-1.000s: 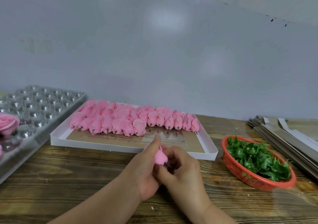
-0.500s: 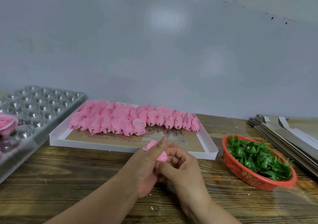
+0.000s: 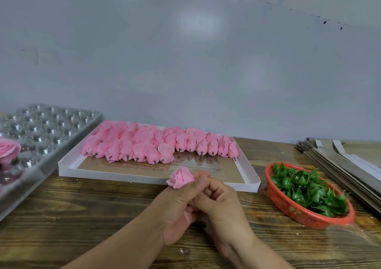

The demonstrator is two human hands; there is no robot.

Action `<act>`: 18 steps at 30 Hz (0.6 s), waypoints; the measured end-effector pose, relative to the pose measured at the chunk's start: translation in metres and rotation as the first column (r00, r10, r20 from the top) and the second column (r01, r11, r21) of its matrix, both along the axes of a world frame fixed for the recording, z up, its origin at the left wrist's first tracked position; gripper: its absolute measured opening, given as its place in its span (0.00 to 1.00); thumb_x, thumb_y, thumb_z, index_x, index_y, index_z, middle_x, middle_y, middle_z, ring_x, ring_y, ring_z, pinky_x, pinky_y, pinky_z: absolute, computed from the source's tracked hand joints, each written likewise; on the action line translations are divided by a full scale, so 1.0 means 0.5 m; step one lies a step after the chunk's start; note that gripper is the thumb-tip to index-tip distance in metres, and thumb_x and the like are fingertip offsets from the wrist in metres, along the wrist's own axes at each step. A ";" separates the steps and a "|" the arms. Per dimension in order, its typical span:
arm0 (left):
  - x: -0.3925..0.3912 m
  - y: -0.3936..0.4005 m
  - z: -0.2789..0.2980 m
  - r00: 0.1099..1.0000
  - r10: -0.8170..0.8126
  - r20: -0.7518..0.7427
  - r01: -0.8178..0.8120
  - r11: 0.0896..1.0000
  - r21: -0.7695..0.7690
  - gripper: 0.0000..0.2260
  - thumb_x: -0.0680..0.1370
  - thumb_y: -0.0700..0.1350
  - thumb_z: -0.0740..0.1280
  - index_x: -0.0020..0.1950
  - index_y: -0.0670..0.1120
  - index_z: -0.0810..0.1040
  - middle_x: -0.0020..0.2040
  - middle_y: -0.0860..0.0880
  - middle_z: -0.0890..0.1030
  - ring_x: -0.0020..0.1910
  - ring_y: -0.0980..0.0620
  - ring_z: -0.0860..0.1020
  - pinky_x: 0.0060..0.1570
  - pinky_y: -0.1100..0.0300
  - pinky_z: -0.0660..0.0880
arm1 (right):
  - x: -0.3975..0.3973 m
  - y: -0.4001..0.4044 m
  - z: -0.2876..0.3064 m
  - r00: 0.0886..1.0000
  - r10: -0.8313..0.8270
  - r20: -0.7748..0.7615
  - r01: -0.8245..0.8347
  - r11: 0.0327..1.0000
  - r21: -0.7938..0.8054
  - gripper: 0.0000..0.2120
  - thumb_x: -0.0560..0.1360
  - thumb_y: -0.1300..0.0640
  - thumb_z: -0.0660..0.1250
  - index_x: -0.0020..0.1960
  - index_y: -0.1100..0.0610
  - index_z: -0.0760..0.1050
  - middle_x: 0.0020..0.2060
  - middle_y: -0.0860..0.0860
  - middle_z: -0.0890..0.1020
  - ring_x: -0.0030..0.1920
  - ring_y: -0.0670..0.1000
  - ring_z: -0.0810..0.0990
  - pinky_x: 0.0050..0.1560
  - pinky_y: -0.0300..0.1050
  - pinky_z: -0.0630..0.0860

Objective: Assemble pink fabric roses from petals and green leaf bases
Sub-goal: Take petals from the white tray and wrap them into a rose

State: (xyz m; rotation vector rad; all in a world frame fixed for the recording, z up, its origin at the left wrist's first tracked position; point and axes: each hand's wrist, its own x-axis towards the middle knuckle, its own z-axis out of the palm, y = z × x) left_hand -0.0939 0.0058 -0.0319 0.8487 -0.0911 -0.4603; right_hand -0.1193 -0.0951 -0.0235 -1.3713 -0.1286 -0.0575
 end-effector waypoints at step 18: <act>0.015 0.018 0.008 0.998 -0.067 0.002 0.067 0.998 0.001 0.16 0.66 0.56 0.71 0.39 0.42 0.86 0.44 0.44 0.79 0.34 0.51 0.75 0.34 0.59 0.73 | 0.007 -0.028 0.035 0.977 0.164 -0.135 -0.176 0.981 -0.078 0.04 0.68 0.68 0.70 0.37 0.61 0.82 0.29 0.57 0.80 0.27 0.48 0.78 0.29 0.36 0.76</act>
